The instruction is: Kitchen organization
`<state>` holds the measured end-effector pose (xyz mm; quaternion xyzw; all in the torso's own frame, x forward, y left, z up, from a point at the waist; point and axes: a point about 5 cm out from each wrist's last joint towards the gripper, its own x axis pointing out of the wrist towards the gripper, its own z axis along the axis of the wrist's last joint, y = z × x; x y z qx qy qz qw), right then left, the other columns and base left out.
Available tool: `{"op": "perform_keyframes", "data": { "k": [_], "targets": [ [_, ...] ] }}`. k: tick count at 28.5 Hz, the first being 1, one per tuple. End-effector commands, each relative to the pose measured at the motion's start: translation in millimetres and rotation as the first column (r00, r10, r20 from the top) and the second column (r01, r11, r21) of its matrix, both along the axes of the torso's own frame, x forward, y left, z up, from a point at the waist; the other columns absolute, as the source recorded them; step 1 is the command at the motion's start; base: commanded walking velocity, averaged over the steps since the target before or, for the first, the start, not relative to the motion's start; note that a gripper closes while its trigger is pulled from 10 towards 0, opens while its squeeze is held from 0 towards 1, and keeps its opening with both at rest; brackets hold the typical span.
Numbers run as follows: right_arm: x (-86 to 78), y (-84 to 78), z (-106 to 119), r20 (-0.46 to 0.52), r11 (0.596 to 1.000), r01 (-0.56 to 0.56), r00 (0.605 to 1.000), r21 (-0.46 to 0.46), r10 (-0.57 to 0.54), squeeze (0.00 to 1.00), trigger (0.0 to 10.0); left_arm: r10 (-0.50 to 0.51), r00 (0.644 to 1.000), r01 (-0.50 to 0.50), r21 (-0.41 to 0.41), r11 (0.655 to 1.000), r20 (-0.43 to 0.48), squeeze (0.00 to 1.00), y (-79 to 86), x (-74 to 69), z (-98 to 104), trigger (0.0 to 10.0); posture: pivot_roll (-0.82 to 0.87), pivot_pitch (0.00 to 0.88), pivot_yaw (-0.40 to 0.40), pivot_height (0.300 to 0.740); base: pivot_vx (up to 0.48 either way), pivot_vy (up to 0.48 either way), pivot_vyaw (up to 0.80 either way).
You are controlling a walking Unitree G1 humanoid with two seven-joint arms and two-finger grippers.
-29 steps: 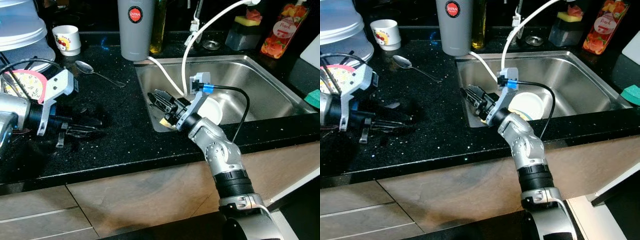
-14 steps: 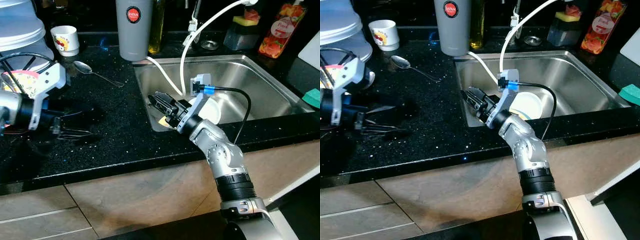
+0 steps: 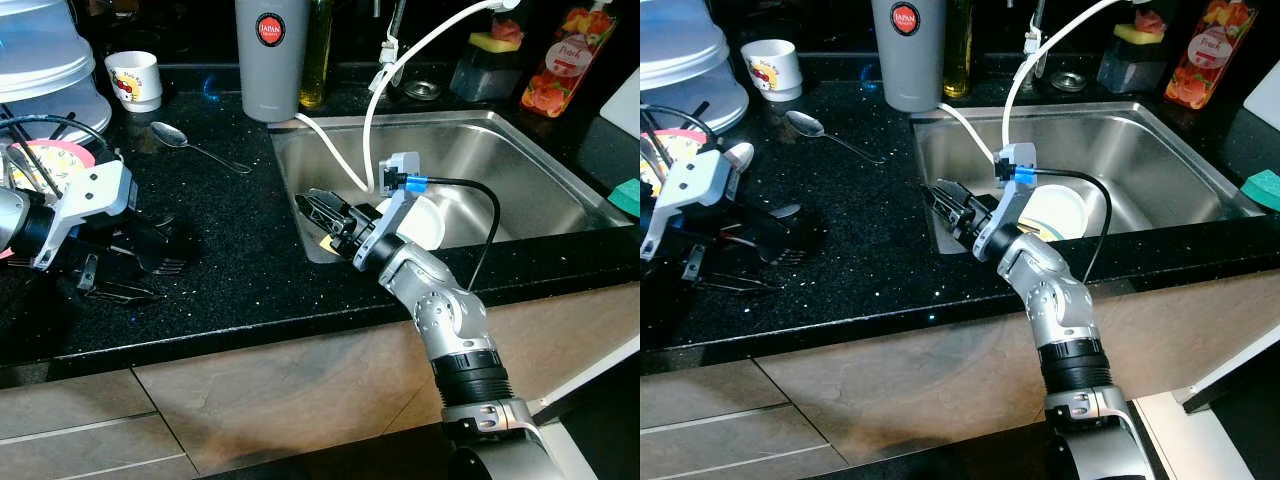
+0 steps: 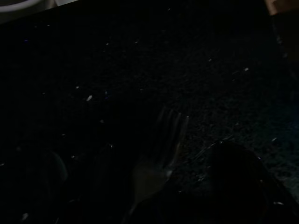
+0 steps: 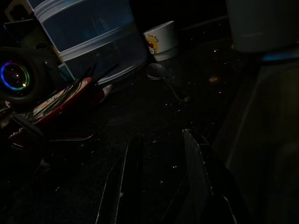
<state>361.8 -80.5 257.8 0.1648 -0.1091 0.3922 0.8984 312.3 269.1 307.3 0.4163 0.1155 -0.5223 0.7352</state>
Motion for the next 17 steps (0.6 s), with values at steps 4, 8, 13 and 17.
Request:
{"op": "perform_keyframes", "data": {
  "k": [4,8,13,17],
  "targets": [
    [-2.4,1.0,0.7,0.002,1.0,-0.008,1.0,-0.01,0.008,0.0,10.0,0.02,0.999,-0.017,0.094,0.995,-0.034,0.0,2.6,3.2,-16.7,10.0,0.12,0.165,-0.041,0.74,0.0,0.0,0.0],
    [-2.4,1.2,0.8,0.001,1.0,-0.007,1.0,-0.012,0.007,0.0,10.0,0.037,0.999,-0.032,0.112,0.993,-0.038,0.0,2.1,6.7,-21.9,5.2,0.12,0.166,-0.042,0.74,0.0,0.0,0.0],
    [-2.2,1.1,0.7,-0.002,1.0,-0.006,1.0,-0.011,0.006,0.0,10.0,0.06,0.996,-0.055,0.077,0.996,-0.068,0.0,3.0,10.3,-25.1,0.0,0.12,0.166,-0.042,0.74,0.0,0.0,0.0],
    [-2.2,0.8,0.5,-0.004,1.0,-0.005,1.0,-0.01,0.005,0.0,10.0,0.06,0.997,-0.056,0.068,0.996,-0.053,0.0,1.9,12.2,-24.6,0.0,0.12,0.165,-0.042,0.74,0.0,0.0,0.0]
  ]
}}
